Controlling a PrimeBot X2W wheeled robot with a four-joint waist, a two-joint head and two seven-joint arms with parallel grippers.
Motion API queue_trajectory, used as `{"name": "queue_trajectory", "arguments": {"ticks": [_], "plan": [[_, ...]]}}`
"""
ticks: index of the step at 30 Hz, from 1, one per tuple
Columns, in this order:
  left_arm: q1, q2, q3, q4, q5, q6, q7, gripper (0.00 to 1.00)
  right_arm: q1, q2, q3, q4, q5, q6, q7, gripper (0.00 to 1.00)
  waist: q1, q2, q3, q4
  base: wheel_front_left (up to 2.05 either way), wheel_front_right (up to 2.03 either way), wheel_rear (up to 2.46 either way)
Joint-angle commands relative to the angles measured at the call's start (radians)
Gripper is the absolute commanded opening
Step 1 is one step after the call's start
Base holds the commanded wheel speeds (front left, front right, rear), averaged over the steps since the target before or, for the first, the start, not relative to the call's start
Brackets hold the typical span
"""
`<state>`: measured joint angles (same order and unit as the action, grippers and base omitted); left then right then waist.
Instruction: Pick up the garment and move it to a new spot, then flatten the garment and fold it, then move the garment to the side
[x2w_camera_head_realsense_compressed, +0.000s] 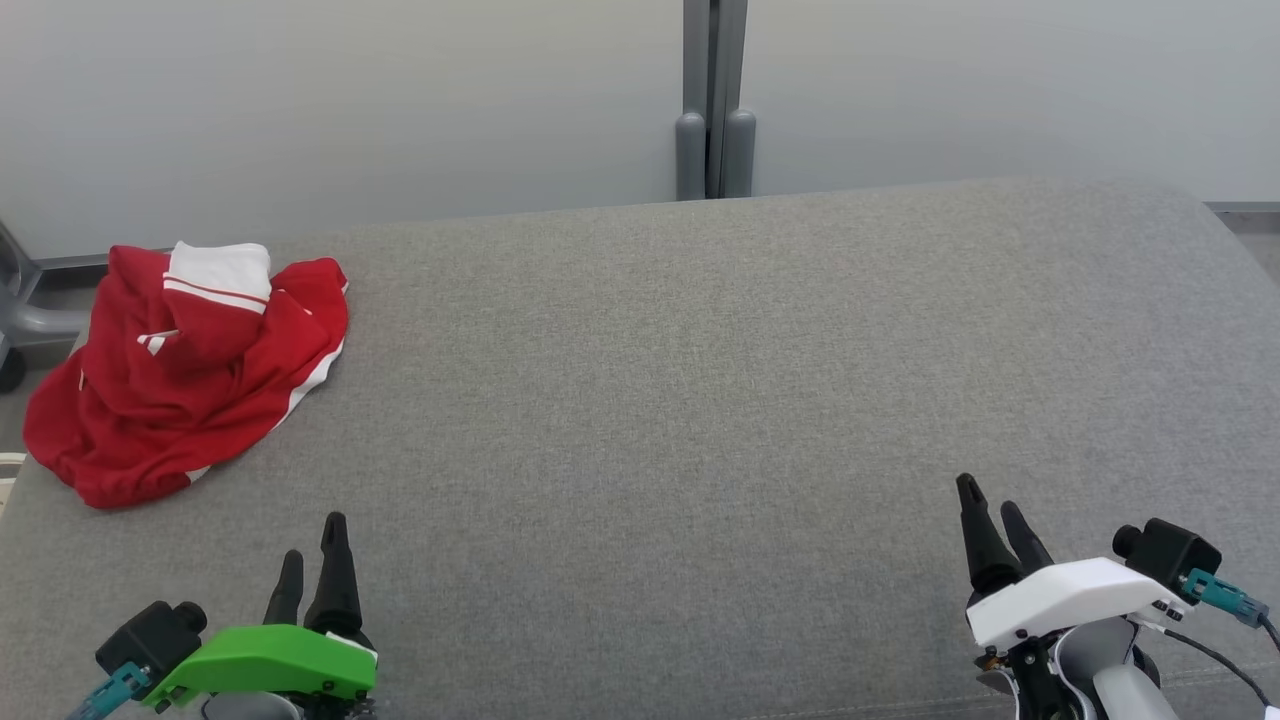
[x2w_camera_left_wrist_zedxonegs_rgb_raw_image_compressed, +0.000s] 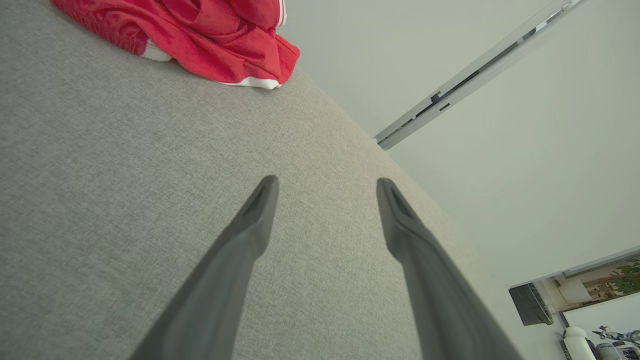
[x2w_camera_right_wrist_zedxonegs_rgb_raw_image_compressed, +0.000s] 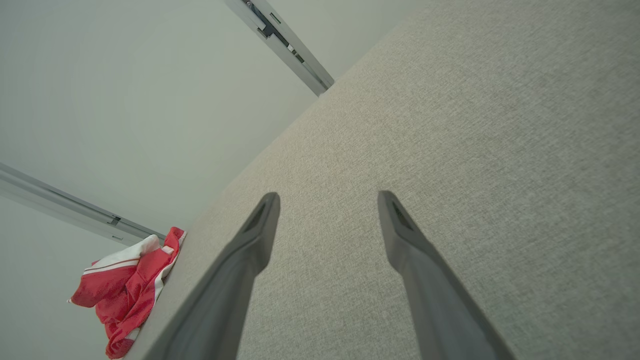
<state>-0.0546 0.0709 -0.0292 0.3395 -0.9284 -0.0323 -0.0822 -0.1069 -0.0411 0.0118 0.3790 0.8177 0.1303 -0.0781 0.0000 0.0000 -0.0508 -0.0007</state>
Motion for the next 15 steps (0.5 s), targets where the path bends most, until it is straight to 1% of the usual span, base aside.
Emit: {"name": "queue_trajectory", "arguments": {"ticks": [1,5,15], "plan": [[-0.003,0.012,-0.008,-0.004,0.035,0.009,-0.011,1.00,-0.010,-0.005,0.002,-0.002,-0.053,0.000,-0.008,1.00,0.0000,0.0000,-0.002,0.001,0.00,0.00,0.00],[-0.001,0.021,-0.024,0.003,0.089,0.020,-0.023,1.00,-0.016,-0.006,0.009,0.009,-0.159,0.000,-0.006,1.00,0.0000,0.0000,-0.008,0.002,0.00,0.00,0.00],[0.003,0.040,-0.059,0.019,0.201,0.044,-0.045,1.00,-0.022,-0.007,0.031,0.022,-0.290,0.000,-0.027,1.00,0.0000,0.0000,-0.018,0.007,0.00,0.00,0.00]]}}
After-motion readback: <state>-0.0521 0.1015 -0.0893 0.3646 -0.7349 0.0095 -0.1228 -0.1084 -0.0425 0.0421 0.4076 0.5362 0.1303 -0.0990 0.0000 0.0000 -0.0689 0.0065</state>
